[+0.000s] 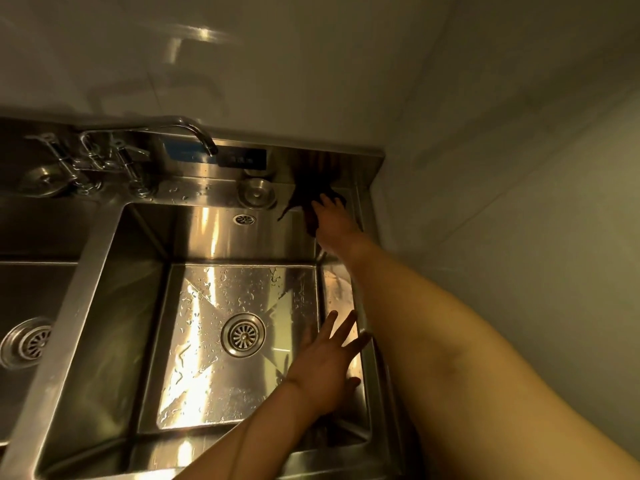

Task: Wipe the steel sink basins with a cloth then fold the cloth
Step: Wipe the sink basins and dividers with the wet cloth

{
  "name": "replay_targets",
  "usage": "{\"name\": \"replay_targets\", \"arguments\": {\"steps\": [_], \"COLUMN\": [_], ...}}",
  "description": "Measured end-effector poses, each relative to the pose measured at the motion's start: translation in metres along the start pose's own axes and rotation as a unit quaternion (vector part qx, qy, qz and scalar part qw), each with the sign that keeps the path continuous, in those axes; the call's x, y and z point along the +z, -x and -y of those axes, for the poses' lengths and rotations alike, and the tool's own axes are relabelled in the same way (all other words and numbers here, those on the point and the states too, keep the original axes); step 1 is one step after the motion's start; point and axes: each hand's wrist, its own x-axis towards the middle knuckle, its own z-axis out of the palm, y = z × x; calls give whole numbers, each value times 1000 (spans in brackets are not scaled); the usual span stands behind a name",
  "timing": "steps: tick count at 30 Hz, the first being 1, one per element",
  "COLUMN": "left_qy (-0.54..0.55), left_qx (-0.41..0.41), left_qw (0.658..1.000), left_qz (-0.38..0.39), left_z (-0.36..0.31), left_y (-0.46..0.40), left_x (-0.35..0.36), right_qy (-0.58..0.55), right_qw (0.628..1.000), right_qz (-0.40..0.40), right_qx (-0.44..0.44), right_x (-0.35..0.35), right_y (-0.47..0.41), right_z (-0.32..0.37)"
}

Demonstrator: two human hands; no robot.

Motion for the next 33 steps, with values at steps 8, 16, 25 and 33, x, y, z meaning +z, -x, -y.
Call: {"name": "replay_targets", "arguments": {"steps": [8, 16, 25, 33], "left_qy": [59, 19, -7, -6], "left_qx": [-13, -3, -12, -16], "left_qw": [998, 1000, 1000, 1000], "left_qz": [-28, -8, 8, 5], "left_z": [-25, -30, -23, -20], "left_y": [35, 75, 133, 165], "left_x": [50, 59, 74, 74], "right_qy": [48, 48, 58, 76], "right_qw": [997, 996, 995, 991], "right_qz": [-36, -48, -30, -12], "right_qx": [46, 57, 78, 114], "right_x": [7, 30, 56, 88], "right_y": [69, 143, 223, 309], "right_z": [-45, -34, -22, -7]}}
